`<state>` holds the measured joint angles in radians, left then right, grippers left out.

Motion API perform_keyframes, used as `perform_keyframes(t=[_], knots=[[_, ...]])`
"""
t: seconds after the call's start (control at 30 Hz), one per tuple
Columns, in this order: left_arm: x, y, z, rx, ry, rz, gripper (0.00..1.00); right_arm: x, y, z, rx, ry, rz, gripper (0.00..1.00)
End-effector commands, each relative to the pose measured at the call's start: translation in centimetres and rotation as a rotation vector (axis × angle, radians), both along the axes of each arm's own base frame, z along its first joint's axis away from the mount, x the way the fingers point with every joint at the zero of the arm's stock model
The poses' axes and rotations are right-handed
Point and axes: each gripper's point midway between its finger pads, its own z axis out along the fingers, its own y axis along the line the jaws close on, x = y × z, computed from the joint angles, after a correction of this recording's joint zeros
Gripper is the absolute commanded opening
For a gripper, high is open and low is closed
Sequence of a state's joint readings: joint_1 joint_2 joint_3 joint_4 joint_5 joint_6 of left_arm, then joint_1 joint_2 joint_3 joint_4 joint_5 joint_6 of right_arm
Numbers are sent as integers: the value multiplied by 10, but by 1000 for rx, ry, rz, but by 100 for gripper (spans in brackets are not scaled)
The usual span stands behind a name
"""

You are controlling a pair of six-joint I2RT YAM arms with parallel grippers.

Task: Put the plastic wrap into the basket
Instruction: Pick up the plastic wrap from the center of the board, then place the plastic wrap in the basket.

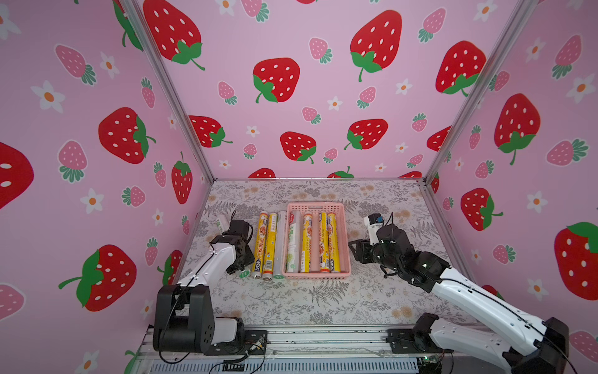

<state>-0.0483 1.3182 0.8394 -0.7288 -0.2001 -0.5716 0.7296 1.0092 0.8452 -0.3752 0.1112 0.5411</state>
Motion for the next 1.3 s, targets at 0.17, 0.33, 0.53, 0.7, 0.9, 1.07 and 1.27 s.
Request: perform_keyframes(t=[0.17, 0.33, 0.53, 0.7, 0.9, 1.07, 1.27], knots=[[18, -39, 72, 28, -157, -174, 31, 0, 0, 18, 23, -41, 8, 55], [20, -112, 99, -34, -237, -417, 33, -1, -3, 18, 23, -44, 1, 55], [11, -183, 103, -62, -225, -568, 33, -2, -5, 15, 18, -36, -9, 55], [11, -223, 88, -128, -209, -578, 33, -2, -5, 6, -2, -13, -8, 55], [0, -240, 67, -176, -140, -555, 32, -5, -7, -4, -10, 14, -17, 55], [-8, -252, 60, -212, -109, -579, 32, -6, -1, -11, 20, 40, -3, 55], [-7, -269, 52, -185, -59, -623, 34, -7, 2, -15, 20, 58, 2, 55]])
